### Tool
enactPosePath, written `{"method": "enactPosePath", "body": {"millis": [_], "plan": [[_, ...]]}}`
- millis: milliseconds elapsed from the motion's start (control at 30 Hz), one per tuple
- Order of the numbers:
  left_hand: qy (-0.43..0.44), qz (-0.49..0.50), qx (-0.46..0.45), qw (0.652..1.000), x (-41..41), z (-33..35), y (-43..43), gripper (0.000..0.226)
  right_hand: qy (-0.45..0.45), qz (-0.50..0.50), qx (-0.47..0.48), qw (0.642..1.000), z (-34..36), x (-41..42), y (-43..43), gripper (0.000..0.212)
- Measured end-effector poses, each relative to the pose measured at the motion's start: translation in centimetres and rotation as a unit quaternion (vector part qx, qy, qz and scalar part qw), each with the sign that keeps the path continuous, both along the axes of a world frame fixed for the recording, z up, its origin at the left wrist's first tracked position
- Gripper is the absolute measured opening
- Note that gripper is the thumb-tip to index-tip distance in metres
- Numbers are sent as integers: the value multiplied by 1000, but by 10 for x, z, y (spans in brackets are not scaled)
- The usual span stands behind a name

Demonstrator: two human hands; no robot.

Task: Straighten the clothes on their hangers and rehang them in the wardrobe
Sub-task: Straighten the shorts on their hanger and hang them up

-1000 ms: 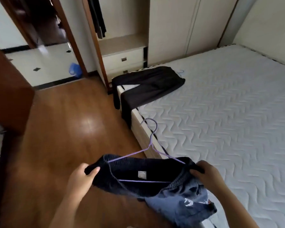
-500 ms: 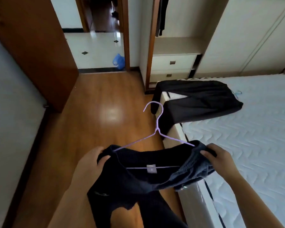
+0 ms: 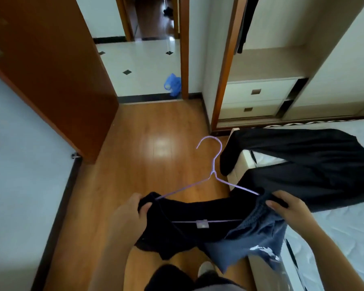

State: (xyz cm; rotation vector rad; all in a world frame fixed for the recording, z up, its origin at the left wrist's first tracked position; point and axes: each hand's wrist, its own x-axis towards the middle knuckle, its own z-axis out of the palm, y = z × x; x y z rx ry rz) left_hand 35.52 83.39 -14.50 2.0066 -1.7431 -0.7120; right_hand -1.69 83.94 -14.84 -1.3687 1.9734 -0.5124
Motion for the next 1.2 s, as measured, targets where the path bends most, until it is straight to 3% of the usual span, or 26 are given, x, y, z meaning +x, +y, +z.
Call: {"method": "enactPosePath", "body": {"millis": [300,533,667,833,1000,1200], "plan": [[-36,-13,49,998,72,-25,-206,21,-6,8,42,999,-19,66,-200,11],[-62,-89,8,994,74,-2,-387,25,30,-22,7,999,9,76,-335,11],[-71,-177,-2,982,25,5,-476,21,12,-142,1,990,3,40,-370,14],[-20,-259,-33,965,-84,10,-574,28,-3,-257,-2,966,-20,-39,-407,11],[-24,-276,-58,959,-196,18,-646,18,24,-275,-18,961,-10,-125,-455,9],[2,-301,-65,951,-295,31,-712,27,41,-325,-9,945,2,-197,-498,7]]}}
